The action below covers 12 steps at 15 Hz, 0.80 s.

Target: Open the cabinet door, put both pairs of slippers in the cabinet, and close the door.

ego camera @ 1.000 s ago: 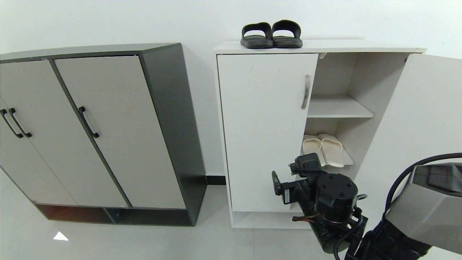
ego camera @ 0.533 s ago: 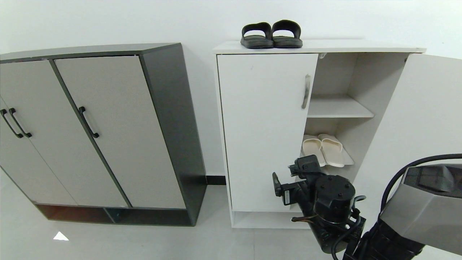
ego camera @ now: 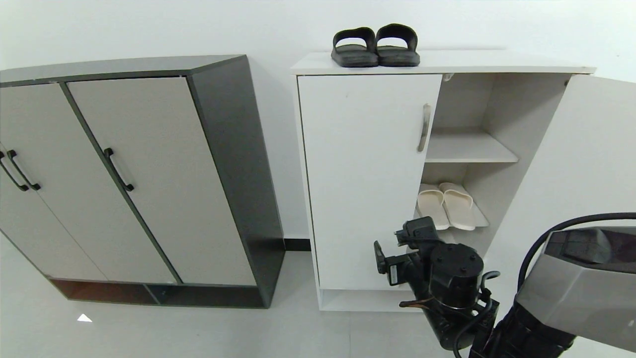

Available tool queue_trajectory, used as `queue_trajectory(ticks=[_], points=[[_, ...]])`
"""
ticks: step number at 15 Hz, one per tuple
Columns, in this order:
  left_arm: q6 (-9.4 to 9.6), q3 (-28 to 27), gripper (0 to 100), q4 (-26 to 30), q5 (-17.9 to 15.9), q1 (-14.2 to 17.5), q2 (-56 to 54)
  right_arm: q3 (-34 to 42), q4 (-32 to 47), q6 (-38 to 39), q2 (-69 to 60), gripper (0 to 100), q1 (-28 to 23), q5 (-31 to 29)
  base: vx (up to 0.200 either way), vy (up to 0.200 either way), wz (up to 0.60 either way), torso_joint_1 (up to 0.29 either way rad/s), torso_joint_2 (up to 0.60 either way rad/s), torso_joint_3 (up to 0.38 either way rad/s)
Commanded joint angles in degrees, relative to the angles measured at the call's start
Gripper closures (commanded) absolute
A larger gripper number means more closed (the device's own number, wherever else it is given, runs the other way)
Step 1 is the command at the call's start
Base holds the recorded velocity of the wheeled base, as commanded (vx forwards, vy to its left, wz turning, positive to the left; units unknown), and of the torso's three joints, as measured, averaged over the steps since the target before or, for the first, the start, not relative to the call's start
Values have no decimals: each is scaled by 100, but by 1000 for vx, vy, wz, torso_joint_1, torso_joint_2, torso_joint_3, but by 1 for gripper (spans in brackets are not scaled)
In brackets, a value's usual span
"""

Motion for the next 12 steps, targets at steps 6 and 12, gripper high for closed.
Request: queue_trajectory(ticks=[6,12], points=[[-2,-2,100,-7,0,0,9,-3,-47,-3,-4,0,17,-3,0,0,0,88,-505,-352],[-2,-2,100,-16,0,0,9,6,-83,-3,5,0,17,-3,0,0,0,144,-473,-321]])
